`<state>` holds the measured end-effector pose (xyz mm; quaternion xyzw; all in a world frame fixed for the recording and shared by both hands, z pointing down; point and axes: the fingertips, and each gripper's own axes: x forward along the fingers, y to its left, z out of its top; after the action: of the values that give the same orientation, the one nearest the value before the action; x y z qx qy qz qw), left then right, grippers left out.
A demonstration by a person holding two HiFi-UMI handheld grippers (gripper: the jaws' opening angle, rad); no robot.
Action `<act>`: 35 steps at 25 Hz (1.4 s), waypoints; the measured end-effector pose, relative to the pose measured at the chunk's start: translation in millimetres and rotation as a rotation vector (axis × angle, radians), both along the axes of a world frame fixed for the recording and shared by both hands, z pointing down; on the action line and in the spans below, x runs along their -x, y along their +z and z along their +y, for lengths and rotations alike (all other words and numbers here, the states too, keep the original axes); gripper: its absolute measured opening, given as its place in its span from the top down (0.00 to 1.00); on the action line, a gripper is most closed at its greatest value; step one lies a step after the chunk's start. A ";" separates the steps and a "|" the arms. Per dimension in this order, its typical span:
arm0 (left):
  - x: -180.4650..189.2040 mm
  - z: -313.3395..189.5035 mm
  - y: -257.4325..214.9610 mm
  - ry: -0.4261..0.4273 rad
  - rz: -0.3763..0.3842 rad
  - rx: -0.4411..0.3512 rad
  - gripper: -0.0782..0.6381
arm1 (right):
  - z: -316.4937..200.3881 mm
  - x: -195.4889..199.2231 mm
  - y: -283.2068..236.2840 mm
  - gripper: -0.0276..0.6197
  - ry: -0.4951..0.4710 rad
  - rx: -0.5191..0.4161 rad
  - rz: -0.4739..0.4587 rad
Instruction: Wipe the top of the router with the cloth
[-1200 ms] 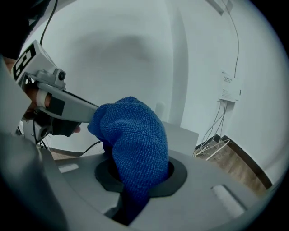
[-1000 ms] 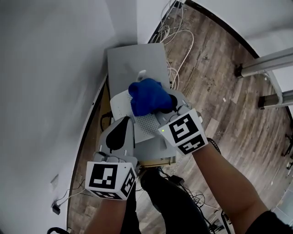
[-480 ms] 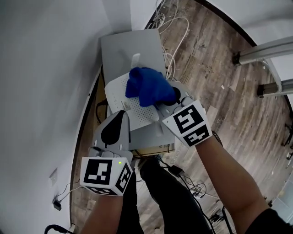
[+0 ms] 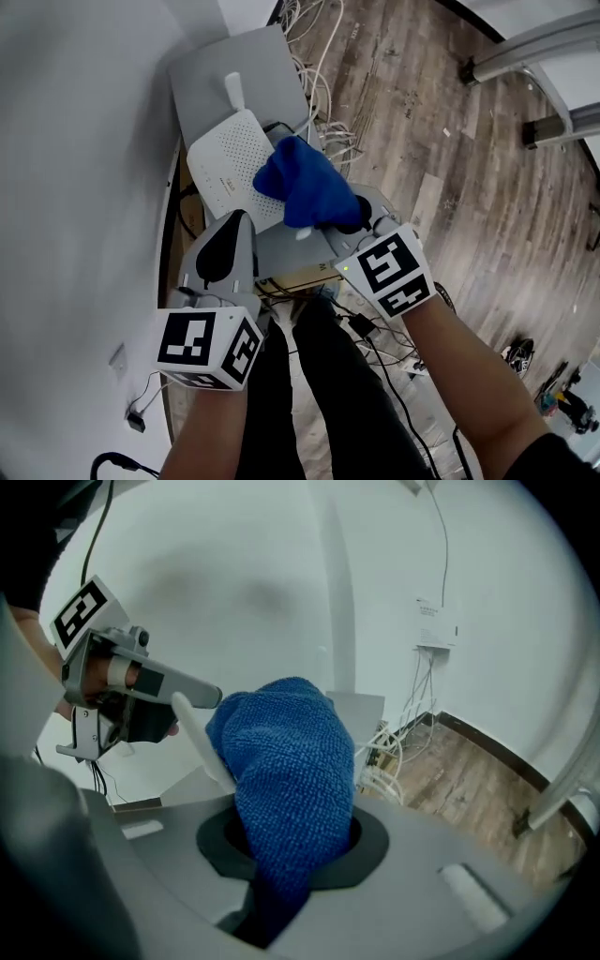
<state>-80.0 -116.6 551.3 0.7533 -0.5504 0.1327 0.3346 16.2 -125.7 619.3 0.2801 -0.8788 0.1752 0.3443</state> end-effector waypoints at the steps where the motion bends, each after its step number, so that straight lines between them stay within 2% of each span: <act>1: -1.6 2.4 0.8 0.011 -0.001 0.005 0.89 | 5.6 -5.5 1.4 0.81 0.023 0.006 0.001; 9: -19.8 14.6 -8.2 0.122 -0.008 0.012 0.89 | 44.9 -23.1 -12.5 0.81 0.120 0.012 0.000; 14: -25.5 14.2 -21.9 0.174 -0.001 -0.007 0.89 | 62.3 -12.5 -40.7 0.81 0.159 0.003 -0.042; 20: -24.6 5.1 -44.4 0.189 0.008 -0.032 0.89 | 67.8 3.6 -82.0 0.81 0.167 -0.027 -0.082; 25: -11.5 -10.2 -75.2 0.167 0.020 -0.057 0.89 | 60.8 33.9 -137.9 0.81 0.120 -0.043 -0.139; 30: 19.0 -35.9 -101.7 0.100 0.031 -0.085 0.89 | 17.6 70.9 -201.6 0.81 0.061 -0.122 -0.196; 35: 43.4 -52.2 -119.0 0.013 0.034 -0.128 0.89 | -35.8 95.7 -208.9 0.81 -0.072 -0.169 -0.198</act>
<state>-123.4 -168.8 432.3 0.7789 -0.5470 0.0868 0.2941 -79.5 -161.5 410.4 0.2577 -0.9296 0.1147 0.2370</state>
